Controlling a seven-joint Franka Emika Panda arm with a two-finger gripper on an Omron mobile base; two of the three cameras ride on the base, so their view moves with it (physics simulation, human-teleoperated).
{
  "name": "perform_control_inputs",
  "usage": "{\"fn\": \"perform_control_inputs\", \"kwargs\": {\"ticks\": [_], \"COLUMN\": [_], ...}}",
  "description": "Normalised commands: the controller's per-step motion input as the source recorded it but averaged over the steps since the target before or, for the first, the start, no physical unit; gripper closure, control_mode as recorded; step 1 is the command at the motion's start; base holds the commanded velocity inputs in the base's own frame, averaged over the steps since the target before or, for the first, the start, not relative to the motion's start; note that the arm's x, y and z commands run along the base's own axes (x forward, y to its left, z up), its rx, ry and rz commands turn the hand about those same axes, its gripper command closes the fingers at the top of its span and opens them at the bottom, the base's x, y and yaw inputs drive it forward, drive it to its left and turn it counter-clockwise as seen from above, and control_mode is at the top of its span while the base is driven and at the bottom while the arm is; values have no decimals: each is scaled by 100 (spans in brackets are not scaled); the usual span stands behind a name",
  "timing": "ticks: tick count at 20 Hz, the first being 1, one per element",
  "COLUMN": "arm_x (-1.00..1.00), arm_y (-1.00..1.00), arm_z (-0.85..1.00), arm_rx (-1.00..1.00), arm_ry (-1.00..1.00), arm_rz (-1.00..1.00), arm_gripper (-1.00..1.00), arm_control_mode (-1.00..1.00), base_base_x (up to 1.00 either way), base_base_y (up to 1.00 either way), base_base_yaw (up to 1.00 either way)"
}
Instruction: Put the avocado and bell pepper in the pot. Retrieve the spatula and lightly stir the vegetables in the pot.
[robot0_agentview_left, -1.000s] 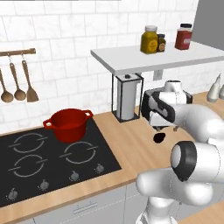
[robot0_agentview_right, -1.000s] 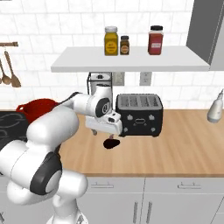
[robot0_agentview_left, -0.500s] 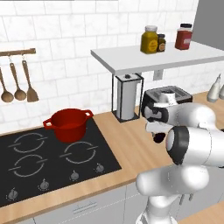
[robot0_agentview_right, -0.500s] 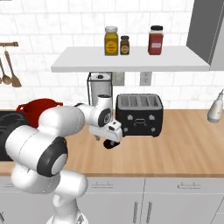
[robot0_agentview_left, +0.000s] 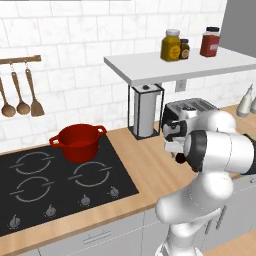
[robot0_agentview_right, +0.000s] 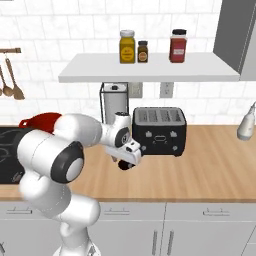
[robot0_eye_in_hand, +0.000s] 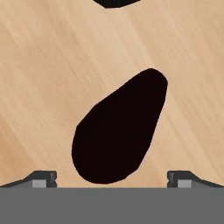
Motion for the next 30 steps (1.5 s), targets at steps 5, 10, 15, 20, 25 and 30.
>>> {"fn": "perform_control_inputs", "kwargs": {"ticks": [5,10,15,20,25,30], "arm_x": [16,16,7,-10,-88,-82], "arm_y": [-5,0,0,4,46,69], "arm_z": [-25,-26,-18,0,18,48], "arm_rx": [1,3,0,2,3,0], "arm_ry": [0,0,0,-1,-24,-20], "arm_rz": [-5,-4,-1,1,17,38], "arm_gripper": [-100,-100,100,100,100,100], "arm_control_mode": [-100,-100,-100,-100,-100,-100], "base_base_x": [0,0,0,0,0,0], "base_base_y": [0,0,0,0,0,0], "base_base_yaw": [0,0,0,0,0,0]}}
